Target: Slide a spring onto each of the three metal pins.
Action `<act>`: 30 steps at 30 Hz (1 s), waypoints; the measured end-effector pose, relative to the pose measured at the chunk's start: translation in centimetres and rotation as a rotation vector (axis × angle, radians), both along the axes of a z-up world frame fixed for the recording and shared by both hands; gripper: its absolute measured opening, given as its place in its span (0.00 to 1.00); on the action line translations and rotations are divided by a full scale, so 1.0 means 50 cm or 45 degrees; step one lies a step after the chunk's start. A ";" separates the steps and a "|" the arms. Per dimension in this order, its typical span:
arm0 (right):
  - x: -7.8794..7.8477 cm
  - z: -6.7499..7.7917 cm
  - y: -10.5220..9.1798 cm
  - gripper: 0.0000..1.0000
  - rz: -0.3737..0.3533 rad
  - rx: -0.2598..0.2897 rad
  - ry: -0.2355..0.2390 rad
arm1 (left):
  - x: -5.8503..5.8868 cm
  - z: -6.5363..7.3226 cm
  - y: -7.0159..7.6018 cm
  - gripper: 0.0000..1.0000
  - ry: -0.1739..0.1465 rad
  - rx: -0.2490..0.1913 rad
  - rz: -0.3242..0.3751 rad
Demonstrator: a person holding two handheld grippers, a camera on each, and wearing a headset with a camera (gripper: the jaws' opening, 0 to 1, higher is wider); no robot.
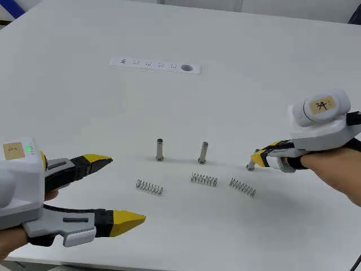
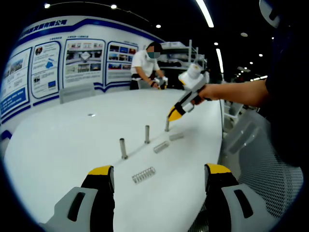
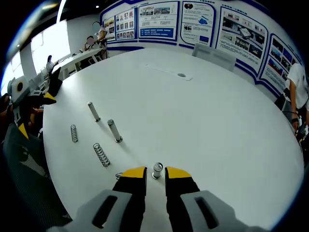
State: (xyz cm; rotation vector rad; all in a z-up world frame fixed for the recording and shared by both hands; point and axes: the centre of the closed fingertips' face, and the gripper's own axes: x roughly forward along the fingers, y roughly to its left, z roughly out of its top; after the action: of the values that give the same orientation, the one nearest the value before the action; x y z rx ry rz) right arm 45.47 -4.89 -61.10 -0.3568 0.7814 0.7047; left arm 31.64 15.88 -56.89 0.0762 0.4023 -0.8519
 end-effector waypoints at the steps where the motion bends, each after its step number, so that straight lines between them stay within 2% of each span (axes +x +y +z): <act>1: 0.000 0.001 0.000 0.16 0.000 0.001 -0.001 | 0.000 0.000 0.000 0.78 0.000 -0.001 0.000; 16: -0.015 0.008 -0.007 0.17 0.004 0.015 -0.006 | 0.003 -0.005 0.002 0.78 0.006 -0.006 0.001; 23: -0.035 0.005 -0.012 0.17 0.026 0.026 0.018 | 0.004 -0.006 -0.001 0.78 0.009 -0.010 -0.002; 30: -0.064 -0.007 -0.011 0.18 0.083 0.027 0.072 | 0.004 -0.007 -0.002 0.78 0.011 -0.011 -0.005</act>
State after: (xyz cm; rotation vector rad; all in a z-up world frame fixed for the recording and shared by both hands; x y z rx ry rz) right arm 42.25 -5.43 -61.46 -0.3453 0.8182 0.7867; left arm 31.85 15.77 -57.25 0.0654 0.4066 -0.8578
